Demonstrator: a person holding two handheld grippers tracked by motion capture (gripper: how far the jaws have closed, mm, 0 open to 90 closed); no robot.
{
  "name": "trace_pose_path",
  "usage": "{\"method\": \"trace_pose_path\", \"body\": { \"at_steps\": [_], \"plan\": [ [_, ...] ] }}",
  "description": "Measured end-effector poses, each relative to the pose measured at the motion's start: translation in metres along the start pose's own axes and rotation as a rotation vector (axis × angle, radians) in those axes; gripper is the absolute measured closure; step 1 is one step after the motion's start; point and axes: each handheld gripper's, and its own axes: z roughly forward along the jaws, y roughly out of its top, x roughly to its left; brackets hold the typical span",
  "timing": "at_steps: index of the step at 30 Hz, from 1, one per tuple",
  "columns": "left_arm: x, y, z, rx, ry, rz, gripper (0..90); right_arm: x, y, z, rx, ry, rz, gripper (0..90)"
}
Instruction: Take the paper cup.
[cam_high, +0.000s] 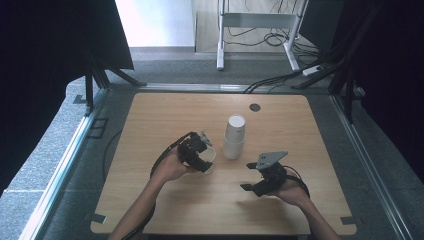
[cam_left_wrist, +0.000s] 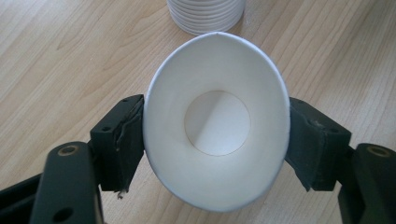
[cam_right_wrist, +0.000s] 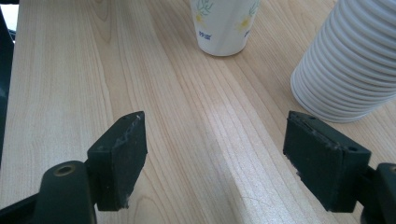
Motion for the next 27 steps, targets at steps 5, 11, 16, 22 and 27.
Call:
{"method": "trace_pose_path", "body": {
  "at_steps": [5,11,16,22,27],
  "plan": [
    [-0.0003,0.0001,0.0022,-0.010,-0.006,-0.011,22.5,0.0000,-0.0001,-0.0004,0.000,-0.001,0.001,22.3],
    [-0.0001,-0.0005,0.0025,-0.039,-0.020,-0.029,17.6,-0.0001,-0.0003,-0.0004,-0.002,0.001,0.005,22.5],
    [0.0002,-0.0012,0.0018,-0.062,-0.027,-0.047,13.9,0.0000,-0.0004,-0.0001,-0.004,0.002,0.010,22.3],
    [0.0013,-0.0038,-0.0012,-0.114,-0.033,-0.069,12.2,-0.0002,-0.0006,0.0001,-0.004,-0.001,0.011,20.8],
    [0.0013,-0.0058,-0.0051,-0.153,-0.042,-0.075,10.9,-0.0008,-0.0009,0.0003,-0.008,-0.010,0.014,17.2]
  ]
}}
